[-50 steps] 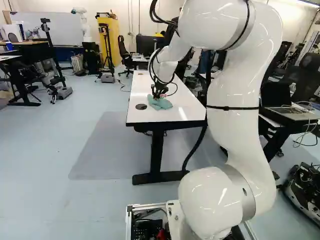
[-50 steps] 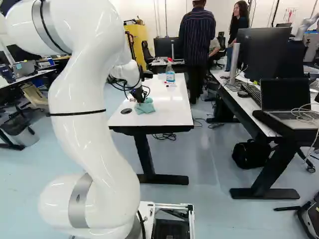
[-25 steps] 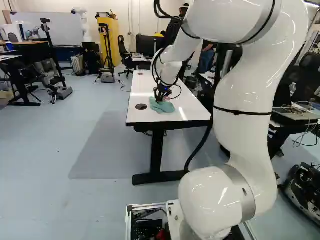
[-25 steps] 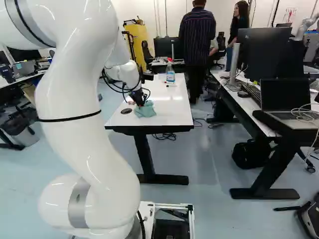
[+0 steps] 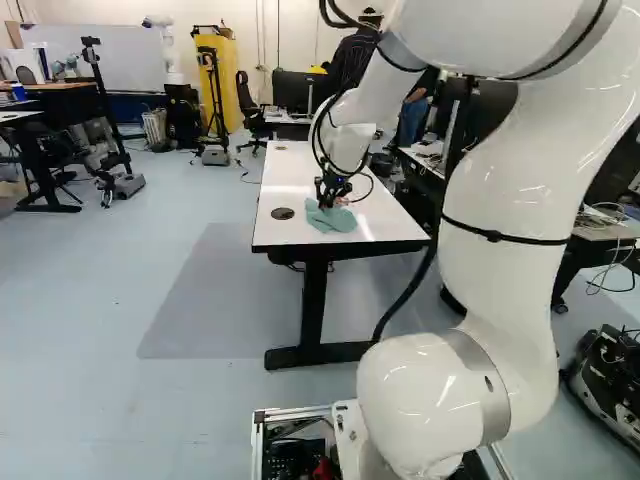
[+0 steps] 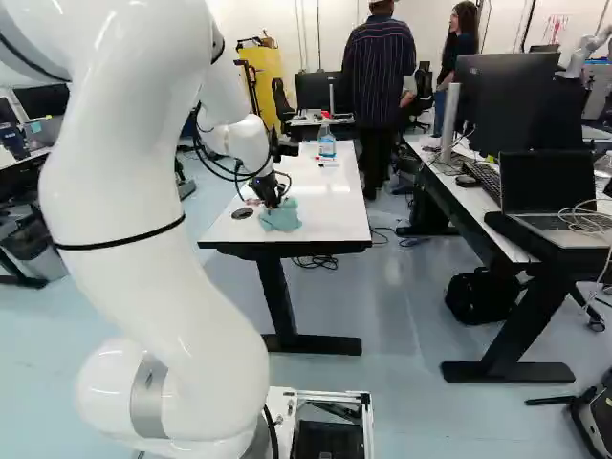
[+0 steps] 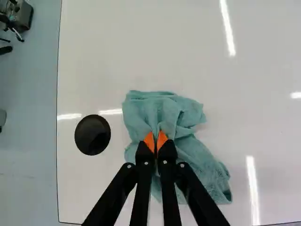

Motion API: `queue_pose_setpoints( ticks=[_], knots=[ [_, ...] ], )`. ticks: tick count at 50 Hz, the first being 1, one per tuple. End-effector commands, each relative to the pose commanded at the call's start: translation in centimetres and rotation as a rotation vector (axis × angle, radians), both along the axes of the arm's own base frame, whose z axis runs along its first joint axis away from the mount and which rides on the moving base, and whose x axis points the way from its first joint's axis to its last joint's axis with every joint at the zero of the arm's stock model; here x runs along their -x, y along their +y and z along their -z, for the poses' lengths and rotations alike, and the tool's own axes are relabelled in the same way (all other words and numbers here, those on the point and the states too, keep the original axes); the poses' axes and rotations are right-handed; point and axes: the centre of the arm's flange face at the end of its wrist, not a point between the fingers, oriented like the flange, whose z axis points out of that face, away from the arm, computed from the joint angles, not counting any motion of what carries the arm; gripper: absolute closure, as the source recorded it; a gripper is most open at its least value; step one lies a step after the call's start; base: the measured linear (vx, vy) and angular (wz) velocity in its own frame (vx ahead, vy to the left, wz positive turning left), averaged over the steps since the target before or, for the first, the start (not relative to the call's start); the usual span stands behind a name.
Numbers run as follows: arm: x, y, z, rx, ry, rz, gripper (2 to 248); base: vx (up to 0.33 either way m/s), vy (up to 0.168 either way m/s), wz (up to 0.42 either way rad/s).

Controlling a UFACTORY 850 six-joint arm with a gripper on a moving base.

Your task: Clean the table with the green towel

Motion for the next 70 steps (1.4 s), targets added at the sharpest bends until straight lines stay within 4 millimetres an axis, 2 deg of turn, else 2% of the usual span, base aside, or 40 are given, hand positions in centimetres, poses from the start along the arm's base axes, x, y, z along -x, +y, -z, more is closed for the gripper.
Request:
queue_pose_setpoints(
  ticks=[24,55,70],
  knots=[
    [3.8,-1.3,-3.0,-0.002,-0.051,0.022,222,0.000,0.000,0.000],
    [9.7,-4.0,-2.9,-0.001,-0.048,0.082,222,0.000,0.000,0.000],
    [9.9,-4.2,-2.9,-0.001,-0.048,0.085,222,0.000,0.000,0.000]
  ],
)
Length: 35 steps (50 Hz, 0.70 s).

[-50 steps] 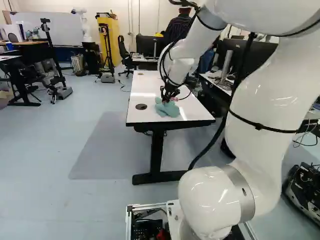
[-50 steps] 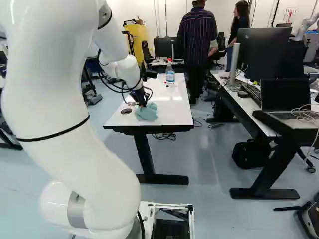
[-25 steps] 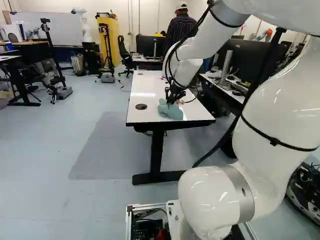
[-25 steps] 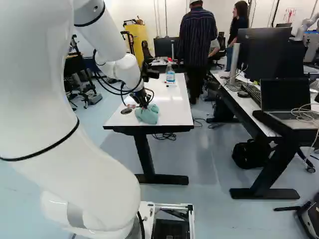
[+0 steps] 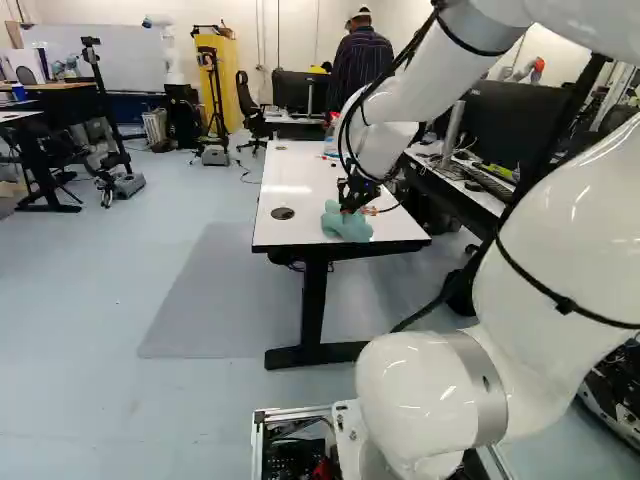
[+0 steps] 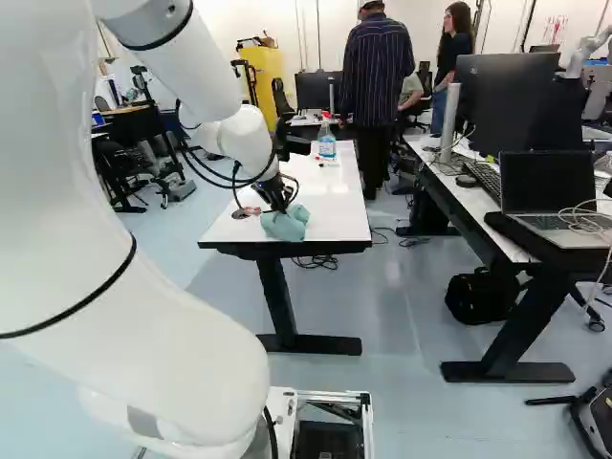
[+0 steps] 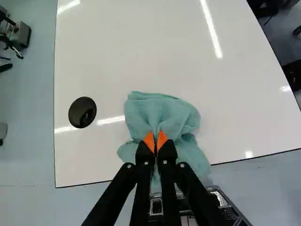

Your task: Clean the table with the green towel

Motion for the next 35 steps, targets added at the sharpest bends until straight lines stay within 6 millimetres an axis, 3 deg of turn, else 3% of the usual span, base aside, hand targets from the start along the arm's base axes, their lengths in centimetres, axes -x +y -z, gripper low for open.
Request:
queue_pose_setpoints(
  ticks=[17,35],
  knots=[
    [-0.1,0.2,-0.1,0.000,-0.002,-0.005,222,0.000,0.000,0.000],
    [-1.5,2.6,-2.0,0.000,-0.043,-0.061,222,0.000,0.000,0.000]
  ],
)
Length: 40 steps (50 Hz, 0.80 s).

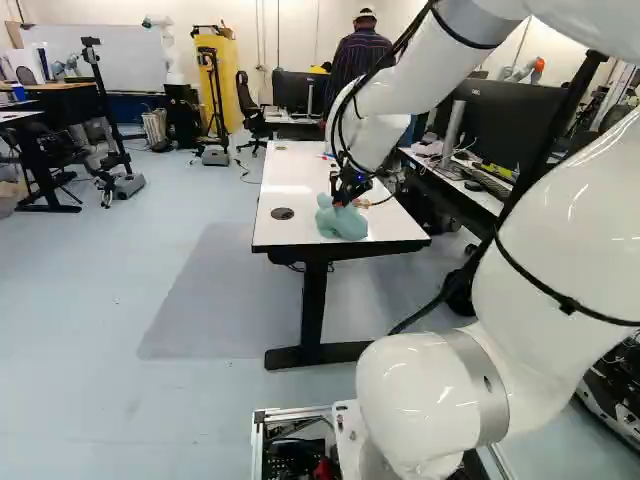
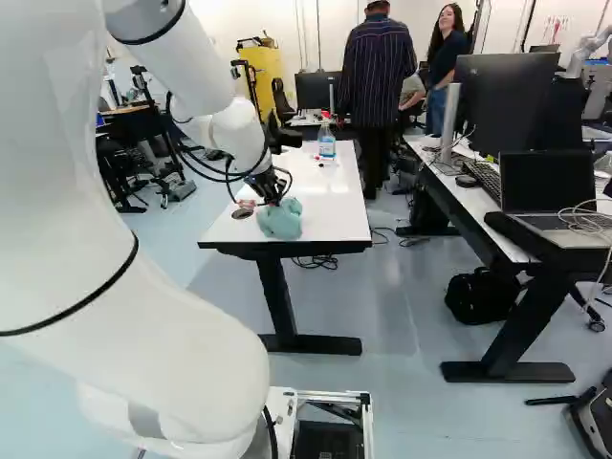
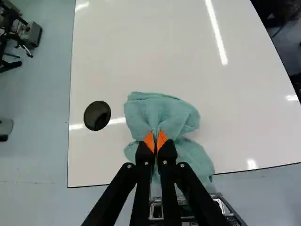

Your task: Clean the table with the green towel

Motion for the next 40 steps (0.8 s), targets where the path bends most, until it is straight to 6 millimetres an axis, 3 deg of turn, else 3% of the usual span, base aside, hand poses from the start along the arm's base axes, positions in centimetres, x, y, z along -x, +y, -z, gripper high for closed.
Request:
queue_pose_setpoints(
  ticks=[40],
  knots=[
    [-4.1,6.7,-0.5,-0.001,-0.009,-0.135,222,0.000,0.000,0.000]
  ],
)
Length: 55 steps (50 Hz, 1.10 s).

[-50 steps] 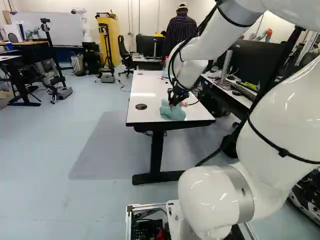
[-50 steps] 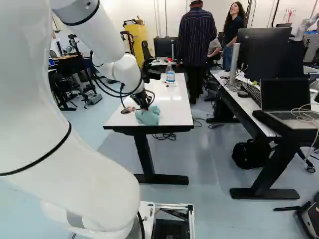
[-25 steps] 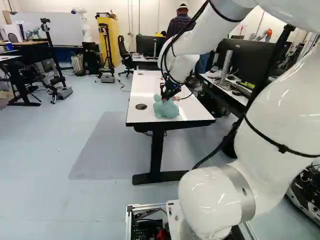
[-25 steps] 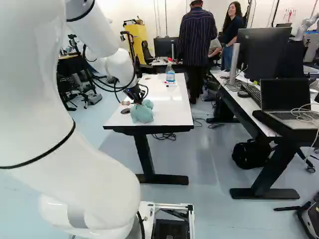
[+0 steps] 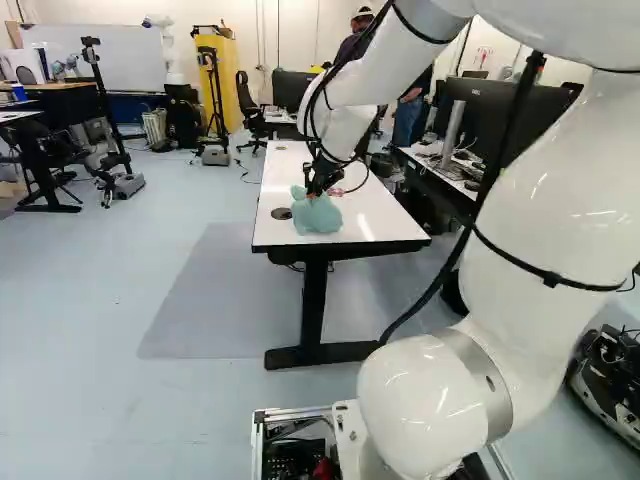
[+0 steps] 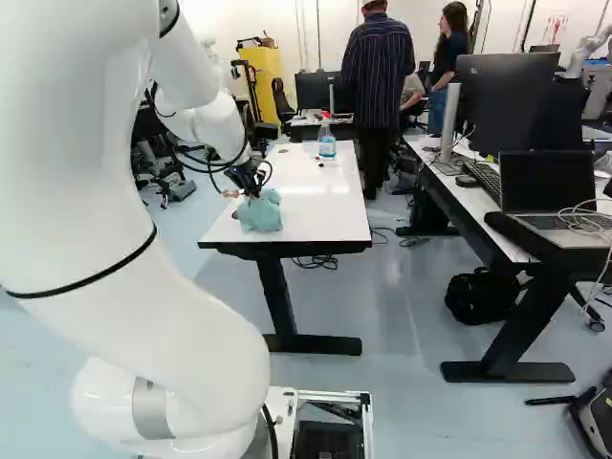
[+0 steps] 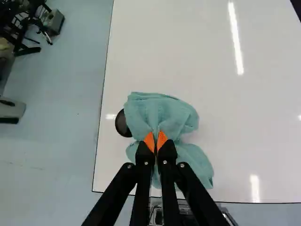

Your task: Clean the table with the green towel

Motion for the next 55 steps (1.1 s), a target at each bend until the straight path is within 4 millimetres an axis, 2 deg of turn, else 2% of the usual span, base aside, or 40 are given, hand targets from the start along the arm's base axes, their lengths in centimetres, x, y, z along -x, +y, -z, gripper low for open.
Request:
queue_pose_setpoints(
  ticks=[33,48,49,53,54,55],
  knots=[
    [-2.6,5.7,0.0,-0.001,-0.007,-0.100,222,0.000,0.000,0.000],
    [-2.8,6.2,0.0,-0.002,-0.008,-0.108,222,0.000,0.000,0.000],
    [-2.8,6.2,0.0,-0.002,-0.008,-0.108,205,0.000,0.000,0.000],
    [-2.8,6.2,0.0,-0.002,-0.008,-0.108,205,0.000,0.000,0.000],
    [-2.8,6.2,0.0,-0.002,-0.008,-0.108,172,0.000,0.000,0.000],
    [-2.8,6.2,0.0,-0.002,-0.008,-0.108,172,0.000,0.000,0.000]
  ],
)
